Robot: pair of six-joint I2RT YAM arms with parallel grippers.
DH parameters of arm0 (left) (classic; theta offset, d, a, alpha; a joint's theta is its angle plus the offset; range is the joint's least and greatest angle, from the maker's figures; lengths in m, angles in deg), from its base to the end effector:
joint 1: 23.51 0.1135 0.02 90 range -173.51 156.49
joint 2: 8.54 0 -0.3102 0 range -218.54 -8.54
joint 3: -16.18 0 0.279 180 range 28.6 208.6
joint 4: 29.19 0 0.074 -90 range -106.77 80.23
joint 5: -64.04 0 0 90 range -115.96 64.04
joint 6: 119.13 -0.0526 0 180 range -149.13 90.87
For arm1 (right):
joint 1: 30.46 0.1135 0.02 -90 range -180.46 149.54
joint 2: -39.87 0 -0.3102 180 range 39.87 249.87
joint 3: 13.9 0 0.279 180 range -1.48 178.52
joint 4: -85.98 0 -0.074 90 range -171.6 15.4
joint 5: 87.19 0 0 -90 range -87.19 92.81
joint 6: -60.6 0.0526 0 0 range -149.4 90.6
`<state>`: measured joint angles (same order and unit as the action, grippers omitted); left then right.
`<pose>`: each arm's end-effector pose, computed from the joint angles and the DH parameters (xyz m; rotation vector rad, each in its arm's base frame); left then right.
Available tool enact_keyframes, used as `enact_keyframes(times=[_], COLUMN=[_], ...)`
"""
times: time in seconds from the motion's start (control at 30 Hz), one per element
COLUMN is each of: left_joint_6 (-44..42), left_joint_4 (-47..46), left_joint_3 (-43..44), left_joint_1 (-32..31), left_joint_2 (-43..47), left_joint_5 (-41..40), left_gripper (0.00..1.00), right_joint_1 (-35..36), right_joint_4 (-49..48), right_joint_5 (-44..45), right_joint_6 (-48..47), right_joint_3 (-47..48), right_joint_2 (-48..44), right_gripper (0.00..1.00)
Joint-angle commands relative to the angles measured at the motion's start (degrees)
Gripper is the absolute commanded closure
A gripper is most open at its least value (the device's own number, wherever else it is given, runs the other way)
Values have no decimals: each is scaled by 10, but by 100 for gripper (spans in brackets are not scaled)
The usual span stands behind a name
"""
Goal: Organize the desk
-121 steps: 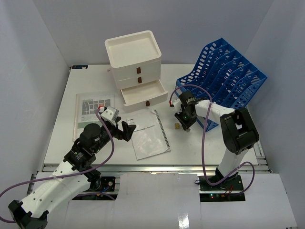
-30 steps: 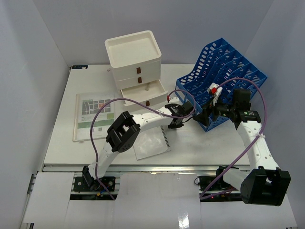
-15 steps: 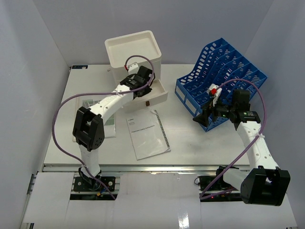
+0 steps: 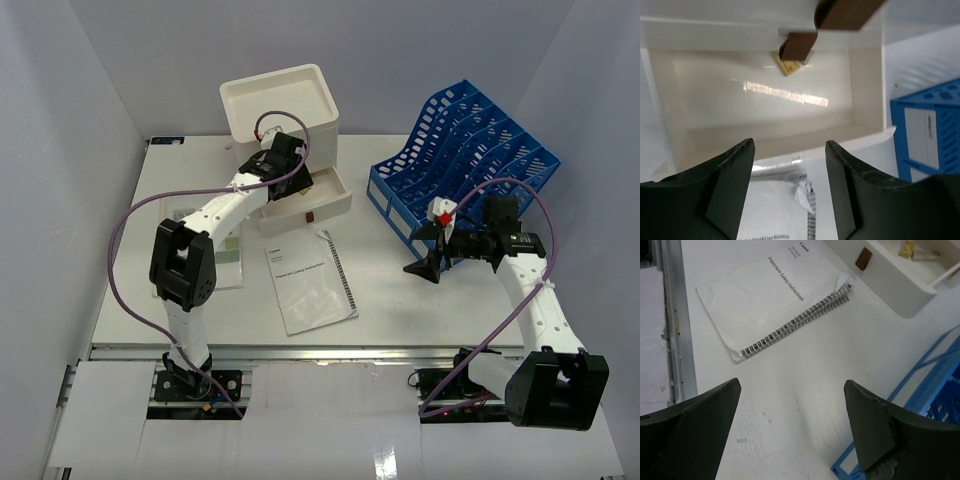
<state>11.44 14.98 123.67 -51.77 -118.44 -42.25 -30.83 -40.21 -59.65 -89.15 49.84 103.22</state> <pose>0.4385 -0.2190 0.3030 -0.3855 2.3245 -0.2516 0.2187 0.0452 0.3137 -1.3266 1.5249 0.7119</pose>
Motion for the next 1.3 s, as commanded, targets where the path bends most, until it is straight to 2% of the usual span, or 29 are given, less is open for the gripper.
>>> enact_keyframes(times=[0.0,0.07,0.1,0.2,0.27,0.3,0.37,0.47,0.53,0.63,0.73,0.83,0.93,1.0,1.03,1.07,1.1,1.13,1.27], left_joint_6=[-146,-179,-198,-257,-284,-295,-317,-348,-344,-349,-337,-338,-338,-339,-338,-339,-339,-339,-339], left_joint_4=[-137,-186,-211,-249,-236,-222,-197,-161,-164,-172,-163,-163,-166,-165,-165,-165,-165,-165,-166], left_joint_3=[-145,-241,-296,-424,-500,-517,-550,-611,-625,-635,-639,-638,-639,-639,-640,-640,-639,-639,-640], left_joint_1=[-2,0,4,10,14,16,17,17,17,17,17,17,17,17,17,17,17,17,17], left_joint_2=[175,259,312,485,559,589,649,777,839,903,925,930,937,938,938,937,936,935,929], left_joint_5=[89,94,102,107,96,88,73,15,6,-17,-43,-49,-50,-49,-49,-48,-48,-49,-47], left_gripper=[51,65,65,62,55,52,48,47,44,41,40,39,39,38,37,36,36,35,34], right_joint_1=[37,65,94,210,266,296,341,389,415,433,437,437,438,438,438,438,438,438,436], right_joint_4=[214,145,82,-67,-145,-171,-201,-187,-185,-199,-199,-220,-342,-414,-499,-570,-617,-646,-678], right_joint_5=[-52,-19,13,146,219,258,297,389,429,469,511,566,645,687,710,716,732,741,744], right_joint_6=[-517,-501,-434,-296,-206,-186,-147,-105,-99,-90,-65,-29,19,33,40,36,28,22,9], right_joint_3=[-32,-34,-27,-7,24,44,94,247,292,348,422,482,486,465,443,408,384,368,382], right_joint_2=[2,9,18,54,111,138,200,350,400,468,564,612,644,643,639,632,628,631,663], right_gripper=[9,4,9,28,34,40,51,75,81,80,79,76,70,56,43,37,18,9,10])
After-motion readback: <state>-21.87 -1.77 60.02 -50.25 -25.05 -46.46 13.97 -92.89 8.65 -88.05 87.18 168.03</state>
